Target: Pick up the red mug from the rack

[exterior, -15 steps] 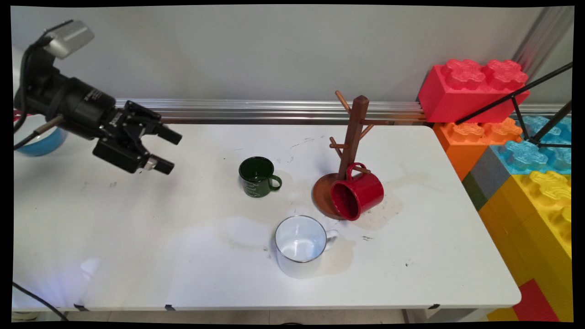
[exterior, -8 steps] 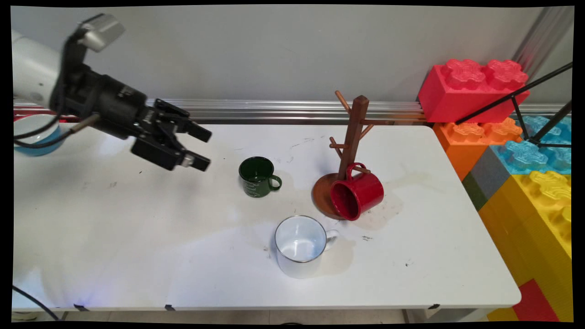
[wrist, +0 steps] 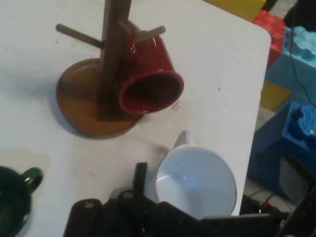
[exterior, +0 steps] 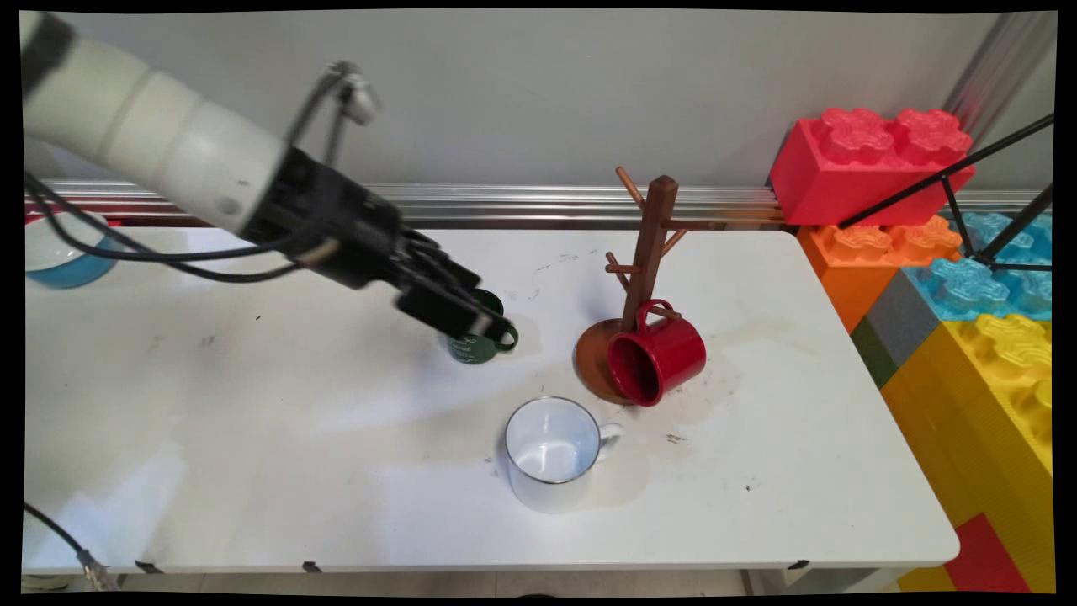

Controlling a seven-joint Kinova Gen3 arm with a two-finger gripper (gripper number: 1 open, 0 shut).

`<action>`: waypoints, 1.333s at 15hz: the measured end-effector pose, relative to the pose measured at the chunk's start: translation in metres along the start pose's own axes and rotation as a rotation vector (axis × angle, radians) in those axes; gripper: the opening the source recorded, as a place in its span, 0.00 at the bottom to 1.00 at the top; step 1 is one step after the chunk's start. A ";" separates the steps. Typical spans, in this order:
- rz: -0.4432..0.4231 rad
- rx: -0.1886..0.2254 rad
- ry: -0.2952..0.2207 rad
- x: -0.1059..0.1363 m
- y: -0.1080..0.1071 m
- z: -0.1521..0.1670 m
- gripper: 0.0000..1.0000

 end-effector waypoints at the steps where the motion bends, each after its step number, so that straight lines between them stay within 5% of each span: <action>1: -0.022 0.012 -0.008 0.006 0.008 0.012 1.00; 9: -0.165 0.095 -0.027 0.019 0.042 0.098 1.00; 20: -0.238 0.114 0.050 0.007 0.049 0.182 1.00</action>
